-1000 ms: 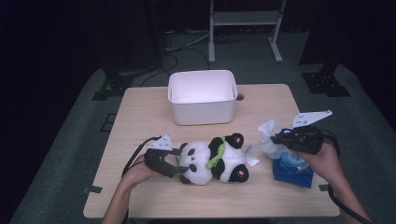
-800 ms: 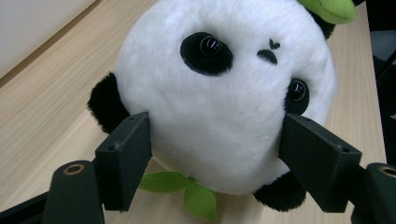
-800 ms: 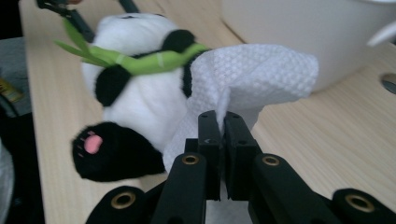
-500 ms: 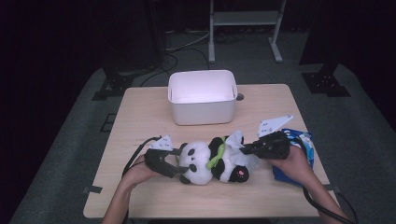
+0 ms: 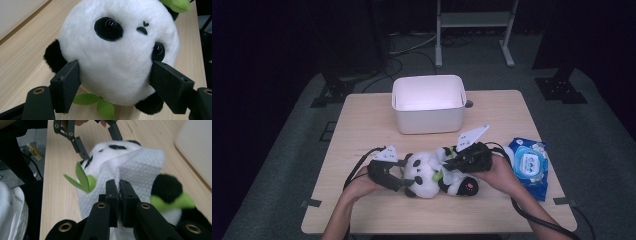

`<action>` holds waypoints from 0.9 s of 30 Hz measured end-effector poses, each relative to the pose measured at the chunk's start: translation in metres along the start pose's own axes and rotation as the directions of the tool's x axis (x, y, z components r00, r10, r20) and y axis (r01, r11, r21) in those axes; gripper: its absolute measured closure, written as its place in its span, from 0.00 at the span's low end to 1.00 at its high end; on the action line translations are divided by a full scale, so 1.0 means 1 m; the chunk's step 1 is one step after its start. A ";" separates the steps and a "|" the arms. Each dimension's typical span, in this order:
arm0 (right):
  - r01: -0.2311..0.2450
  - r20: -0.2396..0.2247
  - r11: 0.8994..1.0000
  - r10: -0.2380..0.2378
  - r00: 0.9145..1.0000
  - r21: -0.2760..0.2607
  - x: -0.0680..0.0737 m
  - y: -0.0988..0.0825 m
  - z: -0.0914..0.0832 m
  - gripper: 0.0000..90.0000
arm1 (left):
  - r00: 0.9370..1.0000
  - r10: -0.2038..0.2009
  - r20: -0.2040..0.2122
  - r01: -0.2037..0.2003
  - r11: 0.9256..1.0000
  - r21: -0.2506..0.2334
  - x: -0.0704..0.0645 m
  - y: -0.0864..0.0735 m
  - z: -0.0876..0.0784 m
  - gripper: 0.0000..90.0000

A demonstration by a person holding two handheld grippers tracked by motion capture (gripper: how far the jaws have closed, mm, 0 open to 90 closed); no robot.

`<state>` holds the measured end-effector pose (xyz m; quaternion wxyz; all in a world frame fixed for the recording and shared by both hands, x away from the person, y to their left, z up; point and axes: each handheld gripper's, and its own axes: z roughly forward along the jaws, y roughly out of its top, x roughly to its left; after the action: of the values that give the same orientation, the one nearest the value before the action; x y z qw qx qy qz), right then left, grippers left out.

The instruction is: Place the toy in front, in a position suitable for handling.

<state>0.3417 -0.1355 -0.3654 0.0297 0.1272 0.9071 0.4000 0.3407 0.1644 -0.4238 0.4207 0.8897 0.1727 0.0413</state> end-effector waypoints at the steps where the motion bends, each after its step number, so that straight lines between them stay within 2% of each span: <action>1: 0.000 -0.001 1.000 0.000 1.000 0.006 0.000 0.004 0.003 0.95 | 1.000 -0.001 0.000 0.001 1.000 0.000 0.000 0.000 0.000 0.26; 7: 0.022 -0.003 0.999 -0.022 1.000 0.026 -0.004 0.016 0.012 0.95 | 1.000 -0.004 0.003 0.004 1.000 0.000 0.001 -0.001 0.000 0.26; 12: 0.014 0.015 1.000 -0.014 1.000 0.022 -0.009 0.015 0.007 0.94 | 1.000 -0.007 0.005 0.007 1.000 -0.003 0.001 -0.001 0.000 0.26; 16: 0.010 0.025 0.999 -0.011 1.000 0.043 -0.008 0.011 0.002 0.90 | 1.000 -0.008 0.004 0.008 1.000 -0.002 0.001 -0.001 0.000 0.26; 20: 0.003 0.036 1.000 -0.004 0.999 0.031 -0.005 0.005 -0.007 0.90 | 1.000 -0.008 0.003 0.008 1.000 0.000 0.001 -0.001 0.000 0.26; 27: -0.013 0.059 0.999 0.010 0.998 0.042 -0.004 -0.015 -0.016 0.89 | 1.000 -0.009 0.004 0.009 1.000 0.000 0.001 -0.001 0.000 0.26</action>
<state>0.3398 -0.1572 -0.3659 0.0515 0.1448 0.9134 0.3768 0.3414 0.1649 -0.4243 0.4213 0.8889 0.1759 0.0379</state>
